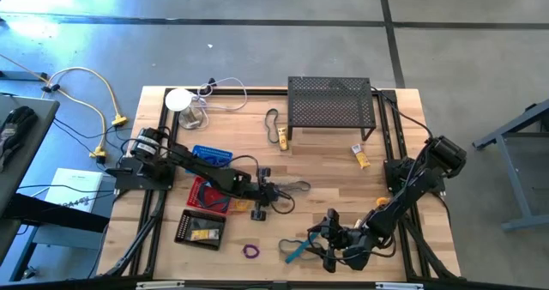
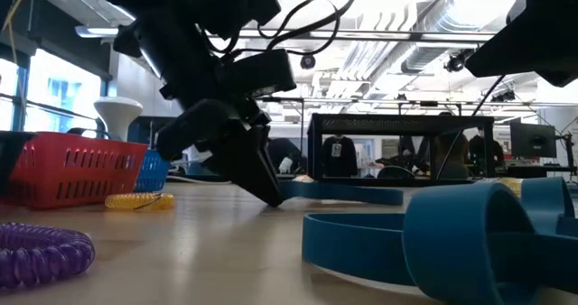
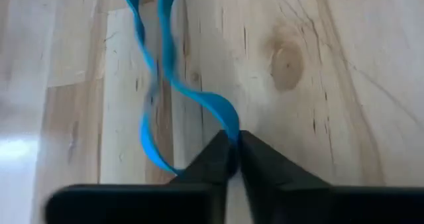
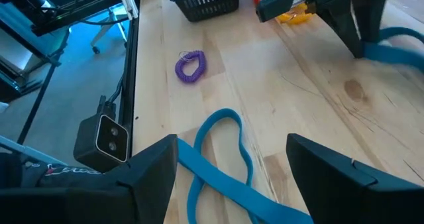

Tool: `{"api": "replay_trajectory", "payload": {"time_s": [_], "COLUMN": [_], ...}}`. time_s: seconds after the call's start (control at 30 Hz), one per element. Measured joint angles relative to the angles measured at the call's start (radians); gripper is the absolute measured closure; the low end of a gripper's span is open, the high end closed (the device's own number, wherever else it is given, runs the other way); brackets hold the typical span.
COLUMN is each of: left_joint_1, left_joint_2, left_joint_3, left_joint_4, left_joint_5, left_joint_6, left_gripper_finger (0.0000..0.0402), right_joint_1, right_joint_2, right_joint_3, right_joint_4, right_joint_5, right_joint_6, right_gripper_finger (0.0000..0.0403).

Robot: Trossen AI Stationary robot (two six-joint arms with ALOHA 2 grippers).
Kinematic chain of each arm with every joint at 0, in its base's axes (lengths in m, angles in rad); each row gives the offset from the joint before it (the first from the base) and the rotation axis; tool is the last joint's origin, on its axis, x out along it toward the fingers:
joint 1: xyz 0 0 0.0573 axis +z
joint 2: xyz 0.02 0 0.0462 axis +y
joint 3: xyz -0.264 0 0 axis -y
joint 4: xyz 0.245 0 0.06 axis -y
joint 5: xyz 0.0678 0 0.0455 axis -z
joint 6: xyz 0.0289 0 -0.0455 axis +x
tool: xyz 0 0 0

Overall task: Pick & Place Office Desk Supplies
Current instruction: Put the blue rubber band into the red bin

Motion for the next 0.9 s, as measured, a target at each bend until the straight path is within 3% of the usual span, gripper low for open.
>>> {"api": "replay_trajectory", "payload": {"time_s": [0.23,0.47,0.7,0.9], "left_joint_1": [-0.093,-0.257,-0.446,-0.576], "left_joint_2": [-0.06,-0.346,-0.691,-0.858], "left_joint_3": [-0.003,-0.003,-0.003,-0.002], "left_joint_4": [-0.02,-0.103,-0.281,-0.515], "left_joint_5": [-0.2,-0.234,-0.374,-0.477], "left_joint_6": [0.035,0.033,-0.173,-0.406], "left_gripper_finger": [0.0399,0.04,0.04,0.04], "right_joint_1": [0.0,0.001,0.003,0.001], "right_joint_2": [0.0,0.0,0.0,0.0], "right_joint_3": [0.0,0.0,0.0,0.0], "right_joint_4": [-0.001,-0.007,-0.008,-0.009], "right_joint_5": [0.003,0.002,0.002,0.006], "right_joint_6": [0.001,0.004,0.004,0.004], "right_gripper_finger": [0.0133,0.0133,0.0133,0.0133]}}
